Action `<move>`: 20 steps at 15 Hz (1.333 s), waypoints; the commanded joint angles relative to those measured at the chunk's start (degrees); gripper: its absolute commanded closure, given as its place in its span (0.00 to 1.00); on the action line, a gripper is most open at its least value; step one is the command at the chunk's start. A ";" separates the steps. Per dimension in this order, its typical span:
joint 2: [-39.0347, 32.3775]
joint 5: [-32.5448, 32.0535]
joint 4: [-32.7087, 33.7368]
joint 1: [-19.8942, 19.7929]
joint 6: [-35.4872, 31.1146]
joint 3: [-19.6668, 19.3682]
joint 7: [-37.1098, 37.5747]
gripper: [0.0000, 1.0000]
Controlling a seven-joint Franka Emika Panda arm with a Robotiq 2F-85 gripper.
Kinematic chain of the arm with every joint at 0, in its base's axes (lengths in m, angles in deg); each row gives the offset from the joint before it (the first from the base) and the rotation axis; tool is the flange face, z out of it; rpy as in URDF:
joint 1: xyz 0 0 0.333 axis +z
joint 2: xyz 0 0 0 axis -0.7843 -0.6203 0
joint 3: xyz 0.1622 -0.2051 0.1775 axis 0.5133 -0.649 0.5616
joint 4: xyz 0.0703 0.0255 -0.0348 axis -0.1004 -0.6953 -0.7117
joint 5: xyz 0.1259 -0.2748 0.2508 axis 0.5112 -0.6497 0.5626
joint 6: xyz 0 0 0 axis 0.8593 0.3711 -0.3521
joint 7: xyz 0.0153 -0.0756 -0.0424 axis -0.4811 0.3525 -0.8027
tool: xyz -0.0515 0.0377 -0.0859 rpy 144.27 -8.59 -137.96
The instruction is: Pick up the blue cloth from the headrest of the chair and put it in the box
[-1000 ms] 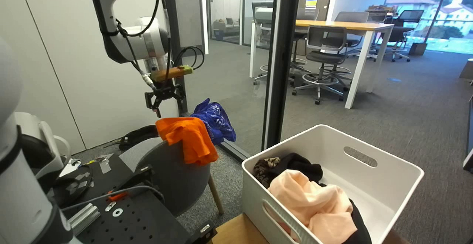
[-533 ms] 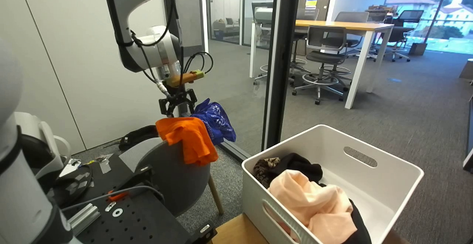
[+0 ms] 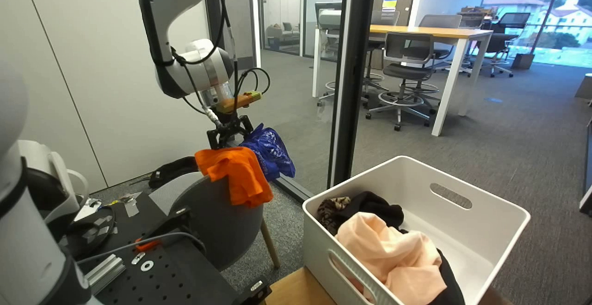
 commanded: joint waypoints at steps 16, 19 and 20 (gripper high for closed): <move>-0.31 -10.16 -1.52 -0.91 1.00 0.40 0.51 0.00; -0.29 -10.11 -1.56 -1.00 1.03 0.42 0.46 0.00; -0.29 -10.07 -1.61 -1.05 1.02 0.44 0.40 0.00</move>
